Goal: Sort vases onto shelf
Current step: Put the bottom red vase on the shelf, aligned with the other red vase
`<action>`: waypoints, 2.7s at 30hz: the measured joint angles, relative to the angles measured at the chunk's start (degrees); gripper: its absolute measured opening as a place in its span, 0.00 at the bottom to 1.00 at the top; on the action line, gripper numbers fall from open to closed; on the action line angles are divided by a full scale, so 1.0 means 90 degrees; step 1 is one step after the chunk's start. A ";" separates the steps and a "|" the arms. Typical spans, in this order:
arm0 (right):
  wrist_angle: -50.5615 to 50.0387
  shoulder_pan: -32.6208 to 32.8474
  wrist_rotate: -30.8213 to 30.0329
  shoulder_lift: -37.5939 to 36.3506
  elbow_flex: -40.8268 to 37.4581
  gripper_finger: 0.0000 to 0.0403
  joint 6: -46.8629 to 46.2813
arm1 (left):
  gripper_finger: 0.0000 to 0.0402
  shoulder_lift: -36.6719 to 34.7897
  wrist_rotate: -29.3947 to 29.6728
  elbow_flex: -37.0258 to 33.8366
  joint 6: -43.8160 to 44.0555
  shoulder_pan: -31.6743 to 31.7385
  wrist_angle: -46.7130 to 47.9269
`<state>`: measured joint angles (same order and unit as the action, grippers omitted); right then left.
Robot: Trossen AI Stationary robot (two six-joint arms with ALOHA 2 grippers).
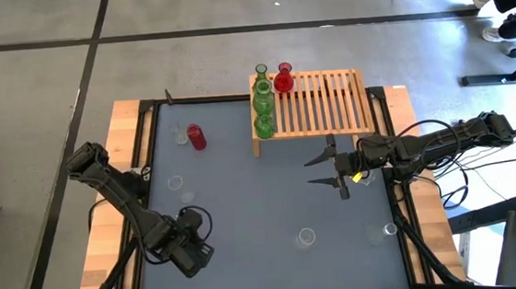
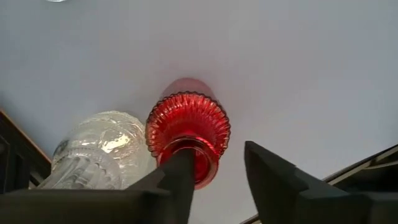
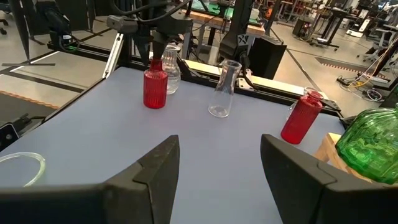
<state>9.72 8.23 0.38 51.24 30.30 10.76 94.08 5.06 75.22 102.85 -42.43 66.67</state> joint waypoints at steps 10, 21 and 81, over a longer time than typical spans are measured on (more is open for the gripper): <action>0.0002 0.0000 0.0000 0.0000 0.0000 0.52 0.0002 | 0.06 0.0015 0.0178 0.0002 -0.0215 0.0029 -0.0106; -0.0140 0.0002 0.0011 0.0102 0.0005 0.52 -0.0224 | 0.07 0.0058 0.1065 0.0746 -0.1680 0.0585 -0.0053; -0.0245 0.0002 0.0022 0.1379 0.0002 0.52 -0.1001 | 0.27 0.1469 -0.0745 0.2045 -0.6956 0.3519 -0.1631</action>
<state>7.51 8.24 0.58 63.66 30.33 1.76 107.31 -1.65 93.62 40.25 -10.76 51.99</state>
